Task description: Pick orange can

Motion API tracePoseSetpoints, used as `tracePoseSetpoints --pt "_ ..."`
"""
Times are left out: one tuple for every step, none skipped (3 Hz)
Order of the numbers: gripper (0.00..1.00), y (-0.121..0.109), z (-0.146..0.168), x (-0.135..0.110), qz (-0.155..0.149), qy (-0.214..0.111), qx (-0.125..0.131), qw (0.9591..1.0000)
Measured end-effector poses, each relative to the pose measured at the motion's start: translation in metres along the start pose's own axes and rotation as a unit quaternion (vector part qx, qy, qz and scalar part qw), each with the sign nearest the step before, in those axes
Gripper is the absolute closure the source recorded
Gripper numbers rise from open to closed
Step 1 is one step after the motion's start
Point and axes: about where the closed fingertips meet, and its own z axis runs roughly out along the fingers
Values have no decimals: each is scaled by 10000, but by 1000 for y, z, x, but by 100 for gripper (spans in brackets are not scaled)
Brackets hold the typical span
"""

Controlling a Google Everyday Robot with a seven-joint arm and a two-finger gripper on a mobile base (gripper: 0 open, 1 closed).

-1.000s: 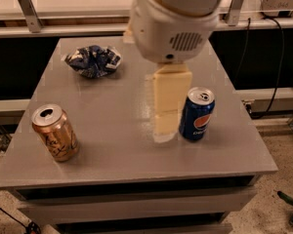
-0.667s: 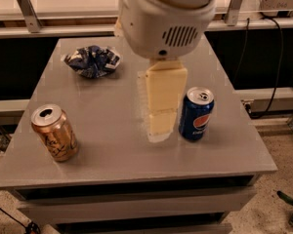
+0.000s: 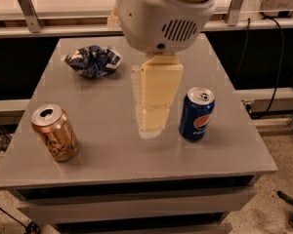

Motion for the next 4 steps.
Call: tracePoseSetpoints --pt "0 -31 32 -16 19 -728 -98 9973" --pt "0 -66 87 -34 -37 -1421 -440 9889" --pt "0 -79 130 -56 -141 -1866 -851 9786" --pt "0 -79 154 -69 -203 -2258 -1232 9661"
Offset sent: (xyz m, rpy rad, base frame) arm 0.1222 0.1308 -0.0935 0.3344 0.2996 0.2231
